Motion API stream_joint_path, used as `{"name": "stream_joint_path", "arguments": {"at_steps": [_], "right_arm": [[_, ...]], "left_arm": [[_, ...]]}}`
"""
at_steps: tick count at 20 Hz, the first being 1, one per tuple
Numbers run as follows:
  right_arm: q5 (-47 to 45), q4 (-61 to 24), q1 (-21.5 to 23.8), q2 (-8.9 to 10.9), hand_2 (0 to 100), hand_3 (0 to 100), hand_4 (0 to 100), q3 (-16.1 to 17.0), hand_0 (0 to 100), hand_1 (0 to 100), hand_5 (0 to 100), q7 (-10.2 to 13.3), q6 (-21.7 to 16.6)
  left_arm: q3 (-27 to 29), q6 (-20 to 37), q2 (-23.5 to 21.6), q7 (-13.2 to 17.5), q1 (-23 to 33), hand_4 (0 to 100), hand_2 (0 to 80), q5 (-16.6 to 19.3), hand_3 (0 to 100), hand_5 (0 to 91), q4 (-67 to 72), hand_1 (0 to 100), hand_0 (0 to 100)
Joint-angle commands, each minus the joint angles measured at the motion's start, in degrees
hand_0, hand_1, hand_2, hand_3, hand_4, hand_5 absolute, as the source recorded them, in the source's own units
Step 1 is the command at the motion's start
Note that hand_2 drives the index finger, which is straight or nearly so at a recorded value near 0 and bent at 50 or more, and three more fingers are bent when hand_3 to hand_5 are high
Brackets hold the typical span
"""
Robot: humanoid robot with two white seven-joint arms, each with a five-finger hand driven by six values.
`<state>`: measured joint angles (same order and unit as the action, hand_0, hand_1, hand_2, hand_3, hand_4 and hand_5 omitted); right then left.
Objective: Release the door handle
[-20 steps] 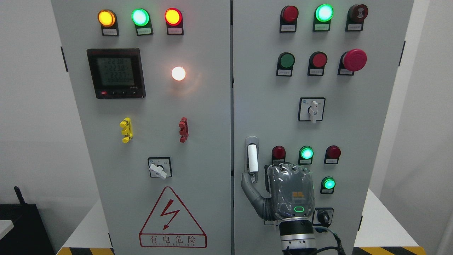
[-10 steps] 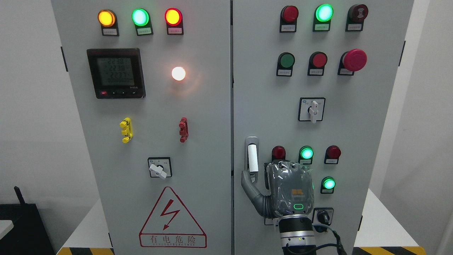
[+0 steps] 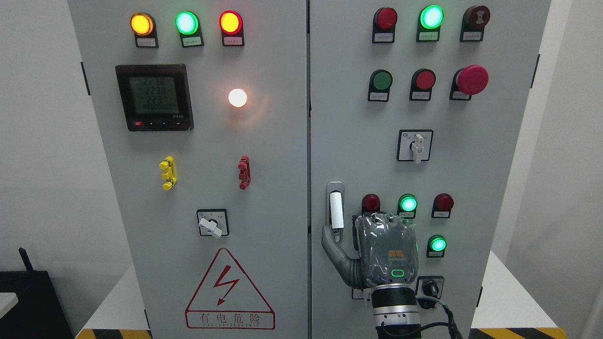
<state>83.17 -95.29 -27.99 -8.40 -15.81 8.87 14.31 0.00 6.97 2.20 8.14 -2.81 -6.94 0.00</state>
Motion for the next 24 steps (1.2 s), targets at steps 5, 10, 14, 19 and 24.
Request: {"name": "stream_joint_path", "arguments": {"at_steps": [5, 10, 14, 19, 24], "right_arm": [[-0.2, -0.2, 0.0, -0.12, 96, 100, 94, 0.7, 33, 10, 97, 0.1, 0.0], [-0.2, -0.2, 0.3, -0.03, 96, 100, 94, 1.4, 33, 10, 97, 0.1, -0.2], [-0.3, -0.2, 0.4, 0.05, 96, 100, 94, 1.9, 34, 10, 97, 0.2, -0.2], [-0.3, -0.2, 0.4, -0.03, 96, 100, 94, 2.3, 34, 10, 97, 0.2, -0.2], [-0.3, -0.5, 0.4, 0.05, 96, 100, 94, 2.6, 34, 10, 97, 0.2, -0.4]], "left_arm": [[0.6, 0.0, 0.0, 0.0, 0.0, 0, 0.0, 0.0, 0, 0.0, 1.0, 39, 12], [0.6, 0.0, 0.0, 0.0, 0.0, 0, 0.0, 0.0, 0, 0.0, 1.0, 39, 12], [0.6, 0.0, 0.0, 0.0, 0.0, 0, 0.0, 0.0, 0, 0.0, 1.0, 39, 12], [0.6, 0.0, 0.0, 0.0, 0.0, 0, 0.0, 0.0, 0, 0.0, 1.0, 39, 12], [0.6, 0.0, 0.0, 0.0, 0.0, 0, 0.0, 0.0, 0, 0.0, 1.0, 39, 12]]}}
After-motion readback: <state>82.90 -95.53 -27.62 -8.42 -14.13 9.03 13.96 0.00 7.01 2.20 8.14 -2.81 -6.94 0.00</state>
